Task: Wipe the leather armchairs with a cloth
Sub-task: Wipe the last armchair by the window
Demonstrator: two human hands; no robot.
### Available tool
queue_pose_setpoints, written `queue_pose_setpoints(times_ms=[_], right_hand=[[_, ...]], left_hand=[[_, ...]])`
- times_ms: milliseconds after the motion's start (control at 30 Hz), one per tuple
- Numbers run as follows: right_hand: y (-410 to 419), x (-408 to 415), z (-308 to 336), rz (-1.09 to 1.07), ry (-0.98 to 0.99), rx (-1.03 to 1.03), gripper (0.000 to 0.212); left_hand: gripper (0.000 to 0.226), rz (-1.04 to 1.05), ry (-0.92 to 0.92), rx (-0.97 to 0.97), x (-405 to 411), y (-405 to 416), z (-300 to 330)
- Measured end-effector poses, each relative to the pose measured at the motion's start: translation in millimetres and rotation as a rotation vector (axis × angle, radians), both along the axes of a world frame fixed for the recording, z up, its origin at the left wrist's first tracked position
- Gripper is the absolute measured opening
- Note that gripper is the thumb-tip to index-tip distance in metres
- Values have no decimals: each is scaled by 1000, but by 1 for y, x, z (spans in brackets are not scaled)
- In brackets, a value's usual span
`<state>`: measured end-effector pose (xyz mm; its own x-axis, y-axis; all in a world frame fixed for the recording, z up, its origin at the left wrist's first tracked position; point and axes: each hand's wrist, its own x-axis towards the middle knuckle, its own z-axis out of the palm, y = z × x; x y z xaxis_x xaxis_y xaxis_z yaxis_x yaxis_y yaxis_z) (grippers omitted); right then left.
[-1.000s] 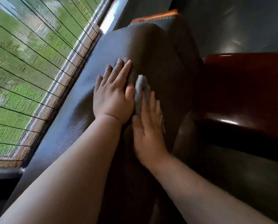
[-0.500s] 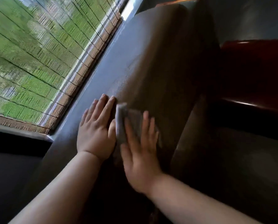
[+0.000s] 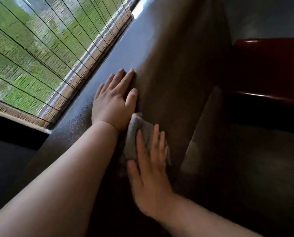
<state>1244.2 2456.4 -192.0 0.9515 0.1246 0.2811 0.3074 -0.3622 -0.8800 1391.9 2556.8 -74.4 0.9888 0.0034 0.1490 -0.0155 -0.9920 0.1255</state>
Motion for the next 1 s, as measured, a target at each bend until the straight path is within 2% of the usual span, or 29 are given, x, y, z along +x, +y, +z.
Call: queue_pose_setpoints(times_ms=[67,133,233,300,367,433,467,533,633,700,767,900,933,1000], right_hand=[[-2,10,1,-23,55,23,60],[-10,68,19,-161,126,57,60],[-24,141,54,-311,352,118,61],[-9,107,53,-270,274,27,62],[21,19,41,-145,104,-23,65],[39,-67,26,6,68,-23,66],[40,-84,22,45,87,-32,66],[30,-58,25,27,127,-61,64],[15,26,46,-185,198,-8,63],[14,44,50,-285,237,27,63],[36,-6,38,-270,174,1,65],[75,-189,10,106,22,-151,66],[74,-200,6,143,31,-175,66],[68,-170,12,108,83,-150,64]], left_hand=[[55,-6,16,-25,-2,-1,4],[51,-18,44,-42,-6,2,9],[51,-97,146,-17,-33,24,20],[52,-136,198,3,-63,44,27],[51,-140,224,15,-94,61,31],[53,-128,246,1,-123,73,30],[54,-117,249,-14,-138,77,28],[55,-82,217,-22,-164,87,22],[58,-33,154,12,-186,95,16],[58,-19,109,31,-186,90,13],[59,-8,75,23,-184,86,12],[59,-1,74,-71,-186,89,14],[59,-1,87,-114,-185,90,17],[61,9,131,-167,-190,96,23]])
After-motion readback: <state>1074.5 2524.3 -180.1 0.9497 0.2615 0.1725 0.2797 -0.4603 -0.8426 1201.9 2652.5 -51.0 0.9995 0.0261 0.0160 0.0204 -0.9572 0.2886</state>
